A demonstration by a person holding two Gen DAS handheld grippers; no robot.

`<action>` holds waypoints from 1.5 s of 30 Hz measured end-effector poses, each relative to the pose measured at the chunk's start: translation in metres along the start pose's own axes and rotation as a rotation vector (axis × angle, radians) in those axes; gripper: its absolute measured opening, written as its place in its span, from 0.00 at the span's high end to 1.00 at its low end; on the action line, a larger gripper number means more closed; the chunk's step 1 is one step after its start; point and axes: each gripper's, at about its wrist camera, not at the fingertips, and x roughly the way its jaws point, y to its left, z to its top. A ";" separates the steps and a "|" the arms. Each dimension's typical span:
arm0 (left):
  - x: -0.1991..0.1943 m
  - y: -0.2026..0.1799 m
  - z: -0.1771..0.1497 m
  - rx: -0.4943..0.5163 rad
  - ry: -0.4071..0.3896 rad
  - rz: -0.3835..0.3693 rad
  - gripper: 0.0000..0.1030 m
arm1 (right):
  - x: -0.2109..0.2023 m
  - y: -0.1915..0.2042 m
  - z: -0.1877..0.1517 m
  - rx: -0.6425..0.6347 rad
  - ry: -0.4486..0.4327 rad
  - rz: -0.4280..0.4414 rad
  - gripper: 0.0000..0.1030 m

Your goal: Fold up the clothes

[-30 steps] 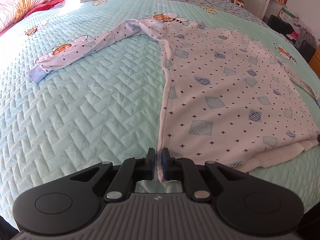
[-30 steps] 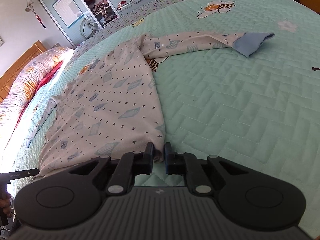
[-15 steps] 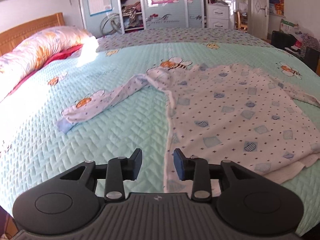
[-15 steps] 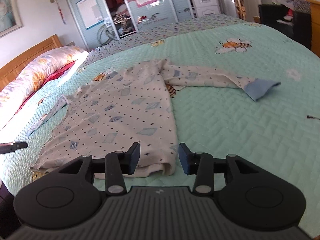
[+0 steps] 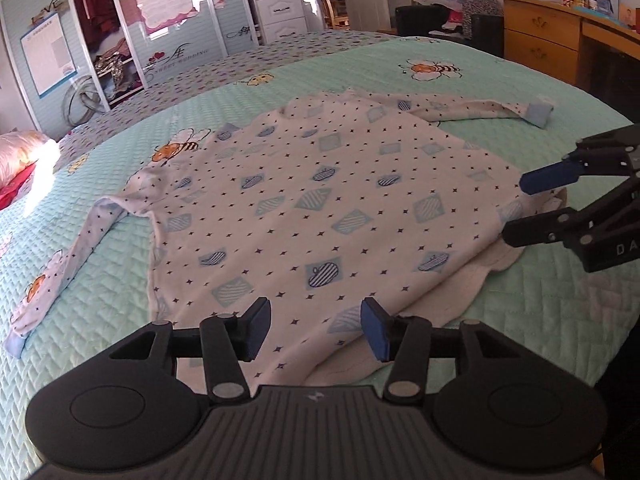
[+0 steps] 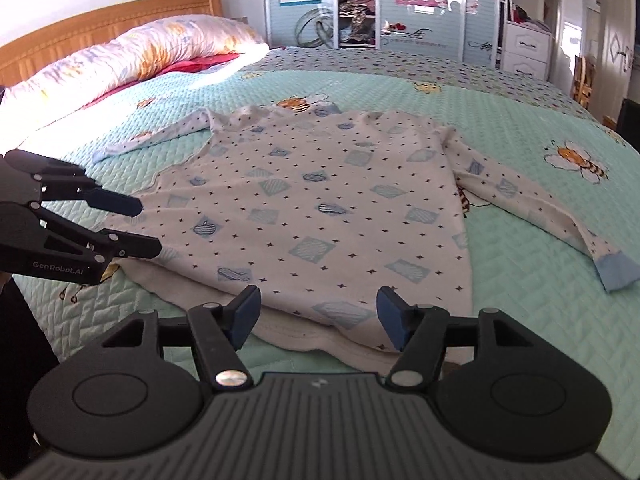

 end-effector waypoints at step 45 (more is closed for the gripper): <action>0.026 -0.032 0.007 0.222 -0.025 -0.079 0.38 | 0.041 -0.021 0.032 0.033 -0.014 -0.003 0.37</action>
